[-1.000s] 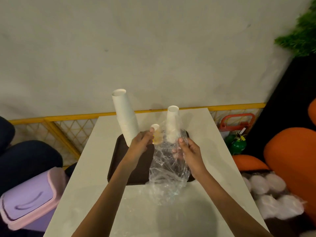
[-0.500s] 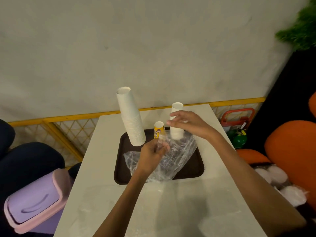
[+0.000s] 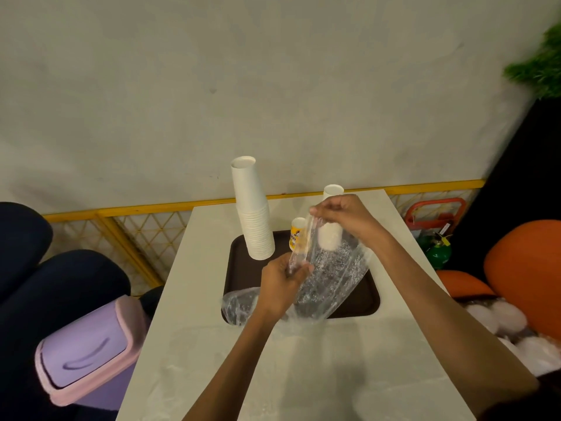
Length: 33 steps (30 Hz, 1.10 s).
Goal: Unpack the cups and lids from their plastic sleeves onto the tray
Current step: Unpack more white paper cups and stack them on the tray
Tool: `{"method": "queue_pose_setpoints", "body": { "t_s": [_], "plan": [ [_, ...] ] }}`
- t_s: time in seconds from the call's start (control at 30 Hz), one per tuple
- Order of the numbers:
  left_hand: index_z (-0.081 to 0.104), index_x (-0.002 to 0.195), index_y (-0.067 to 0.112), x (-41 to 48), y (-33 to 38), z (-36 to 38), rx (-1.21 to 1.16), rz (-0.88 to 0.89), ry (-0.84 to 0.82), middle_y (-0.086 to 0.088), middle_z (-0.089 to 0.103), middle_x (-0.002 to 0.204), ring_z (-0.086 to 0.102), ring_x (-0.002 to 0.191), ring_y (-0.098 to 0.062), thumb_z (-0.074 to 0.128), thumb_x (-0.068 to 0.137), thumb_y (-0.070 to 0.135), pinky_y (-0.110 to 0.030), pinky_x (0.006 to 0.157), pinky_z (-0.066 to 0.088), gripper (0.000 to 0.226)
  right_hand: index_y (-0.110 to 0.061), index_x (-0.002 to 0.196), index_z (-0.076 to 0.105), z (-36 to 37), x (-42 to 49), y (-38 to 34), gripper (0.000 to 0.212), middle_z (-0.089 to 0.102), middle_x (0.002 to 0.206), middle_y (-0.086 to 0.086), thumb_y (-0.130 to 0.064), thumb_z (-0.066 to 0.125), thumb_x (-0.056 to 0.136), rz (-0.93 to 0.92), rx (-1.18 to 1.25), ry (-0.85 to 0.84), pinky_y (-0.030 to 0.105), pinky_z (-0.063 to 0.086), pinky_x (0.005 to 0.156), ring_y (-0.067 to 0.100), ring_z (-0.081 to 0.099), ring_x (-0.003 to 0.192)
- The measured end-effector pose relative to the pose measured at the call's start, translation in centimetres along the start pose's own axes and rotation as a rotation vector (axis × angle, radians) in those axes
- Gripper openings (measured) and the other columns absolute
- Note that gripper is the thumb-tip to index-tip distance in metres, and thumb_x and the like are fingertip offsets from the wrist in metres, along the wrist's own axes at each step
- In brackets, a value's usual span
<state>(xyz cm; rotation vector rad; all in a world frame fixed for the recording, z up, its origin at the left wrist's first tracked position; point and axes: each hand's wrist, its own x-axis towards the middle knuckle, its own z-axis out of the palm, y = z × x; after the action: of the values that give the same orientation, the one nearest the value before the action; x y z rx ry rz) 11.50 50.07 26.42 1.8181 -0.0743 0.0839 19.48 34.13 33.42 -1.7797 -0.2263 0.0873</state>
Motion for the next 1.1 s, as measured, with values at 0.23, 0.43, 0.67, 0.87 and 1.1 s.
{"method": "queue_pose_setpoints", "body": {
  "t_s": [0.23, 0.43, 0.67, 0.87, 1.1],
  "plan": [
    [0.059, 0.065, 0.019, -0.1, -1.5, -0.4, -0.060, -0.063, 0.048, -0.001, 0.059, 0.066, 0.052, 0.068, -0.018, 0.073, 0.081, 0.007, -0.033, 0.067, 0.046, 0.024, -0.009, 0.079, 0.066, 0.2, -0.5, 0.8, 0.035, 0.066, 0.079, -0.002, -0.043, 0.062, 0.087, 0.017, -0.166, 0.085, 0.024, 0.045, 0.072, 0.011, 0.060, 0.075],
    [0.060, 0.070, 0.022, 0.0, -1.3, 0.0, -0.022, -0.058, 0.038, 0.007, 0.062, 0.067, 0.054, 0.062, -0.007, 0.074, 0.081, 0.011, -0.022, 0.060, 0.046, 0.021, -0.008, 0.080, 0.071, 0.5, -1.8, 0.8, 0.030, 0.060, 0.072, -0.010, -0.038, 0.073, 0.078, -0.030, -0.256, 0.062, 0.016, 0.036, 0.064, 0.003, 0.051, 0.067],
    [0.065, 0.081, 0.015, -0.1, -1.8, 0.5, 0.017, 0.005, 0.002, -0.014, 0.066, 0.076, 0.052, 0.067, -0.016, 0.072, 0.082, 0.039, -0.032, 0.064, 0.045, 0.025, -0.020, 0.081, 0.071, 0.1, -1.9, 0.9, 0.010, 0.058, 0.080, -0.007, -0.029, 0.074, 0.080, -0.037, -0.335, 0.082, 0.014, 0.034, 0.061, 0.004, 0.048, 0.068],
    [0.057, 0.076, 0.024, -0.1, -2.1, 1.3, 0.160, 0.056, 0.037, 0.015, 0.059, 0.066, 0.053, 0.055, 0.002, 0.070, 0.085, 0.019, -0.020, 0.059, 0.040, 0.017, -0.003, 0.070, 0.072, 0.4, -1.9, 0.3, 0.045, 0.067, 0.068, 0.014, -0.043, 0.061, 0.088, 0.053, -0.350, 0.077, 0.030, 0.044, 0.071, 0.023, 0.060, 0.069],
    [0.060, 0.082, 0.019, -0.4, -2.3, 1.8, 0.134, 0.027, 0.065, 0.009, 0.065, 0.075, 0.061, 0.068, -0.007, 0.069, 0.086, 0.016, -0.022, 0.064, 0.052, 0.010, -0.004, 0.080, 0.071, 0.1, -1.8, -0.2, 0.015, 0.065, 0.065, 0.002, -0.019, 0.074, 0.081, 0.143, -0.160, 0.091, 0.012, 0.042, 0.051, 0.000, 0.055, 0.046]
  ]
}}
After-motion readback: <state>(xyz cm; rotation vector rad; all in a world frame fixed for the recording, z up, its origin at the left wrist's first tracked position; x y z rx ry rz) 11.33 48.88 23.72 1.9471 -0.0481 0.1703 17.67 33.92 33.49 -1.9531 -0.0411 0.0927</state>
